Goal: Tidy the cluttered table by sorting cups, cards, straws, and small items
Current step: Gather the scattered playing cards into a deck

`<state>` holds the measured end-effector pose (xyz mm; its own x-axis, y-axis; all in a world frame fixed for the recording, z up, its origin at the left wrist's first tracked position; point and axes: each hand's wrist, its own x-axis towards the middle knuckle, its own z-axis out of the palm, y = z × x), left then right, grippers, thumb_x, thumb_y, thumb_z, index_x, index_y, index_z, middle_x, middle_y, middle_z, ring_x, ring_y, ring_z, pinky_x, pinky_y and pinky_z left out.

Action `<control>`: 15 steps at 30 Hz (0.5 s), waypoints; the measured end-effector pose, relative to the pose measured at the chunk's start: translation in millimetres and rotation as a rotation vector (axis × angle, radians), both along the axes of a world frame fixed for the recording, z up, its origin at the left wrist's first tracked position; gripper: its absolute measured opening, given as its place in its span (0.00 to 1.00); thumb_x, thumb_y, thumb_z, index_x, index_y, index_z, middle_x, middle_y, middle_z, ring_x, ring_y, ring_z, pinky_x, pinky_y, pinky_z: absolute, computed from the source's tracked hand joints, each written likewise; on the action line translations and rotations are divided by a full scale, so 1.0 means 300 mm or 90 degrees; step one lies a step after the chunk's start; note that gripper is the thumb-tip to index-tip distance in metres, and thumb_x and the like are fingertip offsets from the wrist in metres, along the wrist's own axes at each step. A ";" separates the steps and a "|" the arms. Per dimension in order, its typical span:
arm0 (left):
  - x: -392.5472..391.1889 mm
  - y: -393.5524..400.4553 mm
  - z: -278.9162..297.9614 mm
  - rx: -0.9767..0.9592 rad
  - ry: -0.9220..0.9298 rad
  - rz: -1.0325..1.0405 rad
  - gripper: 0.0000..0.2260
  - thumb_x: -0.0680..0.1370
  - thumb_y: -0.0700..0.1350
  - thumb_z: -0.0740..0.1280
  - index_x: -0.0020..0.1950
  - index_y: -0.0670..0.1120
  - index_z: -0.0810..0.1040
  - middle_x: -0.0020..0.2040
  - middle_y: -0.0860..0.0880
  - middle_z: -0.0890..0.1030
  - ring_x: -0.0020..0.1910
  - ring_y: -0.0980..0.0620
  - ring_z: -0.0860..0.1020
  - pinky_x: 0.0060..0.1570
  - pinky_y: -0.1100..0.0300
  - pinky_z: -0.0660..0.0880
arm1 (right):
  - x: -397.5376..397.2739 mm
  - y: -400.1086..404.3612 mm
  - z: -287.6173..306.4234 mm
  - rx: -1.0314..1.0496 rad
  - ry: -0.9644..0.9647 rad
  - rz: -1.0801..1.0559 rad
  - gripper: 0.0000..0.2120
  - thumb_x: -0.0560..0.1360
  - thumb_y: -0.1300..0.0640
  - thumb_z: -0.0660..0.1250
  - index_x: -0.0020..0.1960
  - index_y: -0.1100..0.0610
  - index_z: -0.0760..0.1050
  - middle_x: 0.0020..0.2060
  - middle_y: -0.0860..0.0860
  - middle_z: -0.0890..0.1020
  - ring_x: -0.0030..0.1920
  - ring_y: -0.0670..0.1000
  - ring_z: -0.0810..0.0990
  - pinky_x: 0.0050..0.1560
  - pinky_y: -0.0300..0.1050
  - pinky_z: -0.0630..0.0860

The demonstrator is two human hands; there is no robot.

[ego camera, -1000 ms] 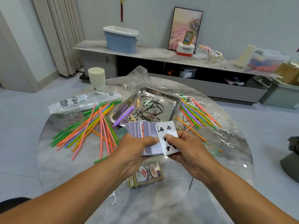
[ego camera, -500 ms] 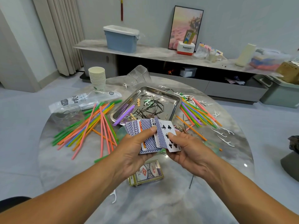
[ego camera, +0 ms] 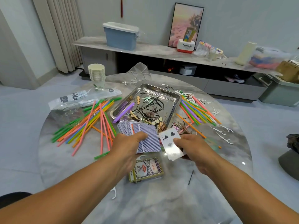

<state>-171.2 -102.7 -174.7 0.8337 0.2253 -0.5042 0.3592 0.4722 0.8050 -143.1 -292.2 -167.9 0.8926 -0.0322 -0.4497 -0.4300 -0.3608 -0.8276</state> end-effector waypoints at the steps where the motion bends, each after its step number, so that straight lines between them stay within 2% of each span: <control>1: 0.008 0.011 -0.010 -0.014 0.016 0.013 0.14 0.74 0.32 0.73 0.58 0.40 0.78 0.49 0.40 0.86 0.44 0.42 0.86 0.41 0.45 0.83 | 0.009 -0.025 -0.012 -0.087 0.003 0.022 0.09 0.81 0.59 0.67 0.55 0.62 0.82 0.47 0.56 0.86 0.45 0.53 0.84 0.45 0.46 0.77; 3: 0.020 0.026 -0.016 -0.044 0.031 0.015 0.14 0.74 0.32 0.73 0.58 0.38 0.78 0.48 0.39 0.86 0.43 0.42 0.86 0.36 0.48 0.83 | 0.015 -0.068 -0.040 -0.180 0.033 0.074 0.10 0.79 0.59 0.71 0.59 0.60 0.82 0.50 0.55 0.84 0.47 0.52 0.82 0.41 0.42 0.74; 5: 0.022 0.024 -0.013 -0.047 0.027 -0.009 0.15 0.73 0.31 0.74 0.58 0.38 0.78 0.47 0.40 0.86 0.44 0.42 0.86 0.38 0.47 0.83 | -0.002 -0.077 -0.066 -0.232 0.056 0.126 0.13 0.78 0.59 0.72 0.62 0.58 0.80 0.51 0.52 0.82 0.42 0.47 0.79 0.35 0.39 0.73; 7: 0.017 0.007 -0.010 -0.042 0.024 -0.036 0.16 0.72 0.31 0.74 0.58 0.37 0.79 0.47 0.40 0.86 0.45 0.41 0.86 0.44 0.46 0.83 | -0.016 -0.065 -0.083 -0.333 -0.021 0.160 0.10 0.80 0.53 0.69 0.60 0.53 0.80 0.49 0.49 0.81 0.39 0.47 0.79 0.35 0.40 0.74; 8: 0.013 -0.004 -0.010 -0.044 0.024 -0.050 0.16 0.71 0.31 0.75 0.58 0.37 0.79 0.47 0.40 0.86 0.45 0.41 0.86 0.47 0.46 0.83 | -0.021 -0.056 -0.085 -0.366 -0.083 0.154 0.09 0.81 0.50 0.66 0.57 0.53 0.81 0.45 0.49 0.83 0.39 0.49 0.80 0.39 0.43 0.77; 9: 0.010 -0.016 -0.011 -0.047 0.025 -0.062 0.16 0.71 0.31 0.75 0.57 0.37 0.79 0.47 0.40 0.86 0.46 0.41 0.85 0.47 0.46 0.82 | -0.024 -0.049 -0.077 -0.346 -0.152 0.122 0.11 0.81 0.47 0.65 0.53 0.52 0.81 0.42 0.49 0.84 0.41 0.51 0.81 0.44 0.47 0.80; 10: 0.006 -0.027 -0.011 -0.050 0.027 -0.073 0.15 0.71 0.31 0.75 0.57 0.37 0.79 0.47 0.40 0.86 0.45 0.41 0.85 0.47 0.46 0.82 | -0.024 -0.043 -0.062 -0.252 -0.183 0.077 0.13 0.81 0.44 0.65 0.50 0.51 0.82 0.41 0.50 0.84 0.43 0.52 0.82 0.47 0.50 0.80; 12: -0.003 -0.050 -0.014 -0.059 0.025 -0.104 0.15 0.71 0.31 0.75 0.57 0.37 0.80 0.48 0.40 0.86 0.47 0.40 0.85 0.50 0.44 0.82 | -0.035 -0.016 -0.020 -0.015 -0.122 0.040 0.13 0.76 0.41 0.71 0.50 0.51 0.81 0.43 0.49 0.86 0.43 0.50 0.83 0.44 0.47 0.77; 13: -0.006 -0.062 -0.016 -0.066 0.023 -0.122 0.15 0.72 0.32 0.75 0.58 0.37 0.80 0.48 0.39 0.86 0.48 0.40 0.85 0.52 0.44 0.81 | -0.043 -0.004 -0.003 0.052 -0.075 0.058 0.13 0.73 0.42 0.74 0.49 0.51 0.81 0.43 0.49 0.87 0.40 0.48 0.82 0.40 0.44 0.74; 15: -0.012 -0.077 -0.022 -0.078 0.023 -0.142 0.15 0.72 0.33 0.74 0.58 0.37 0.81 0.48 0.39 0.86 0.48 0.40 0.85 0.51 0.46 0.81 | -0.048 0.007 0.002 0.087 -0.029 0.108 0.06 0.72 0.49 0.77 0.42 0.50 0.83 0.39 0.49 0.86 0.34 0.45 0.78 0.37 0.41 0.69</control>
<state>-174.8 -125.7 -181.3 0.8366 -0.0263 -0.5472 0.4933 0.4707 0.7315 -157.5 -290.1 -167.1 0.8997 0.1787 -0.3982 -0.3333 -0.3076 -0.8912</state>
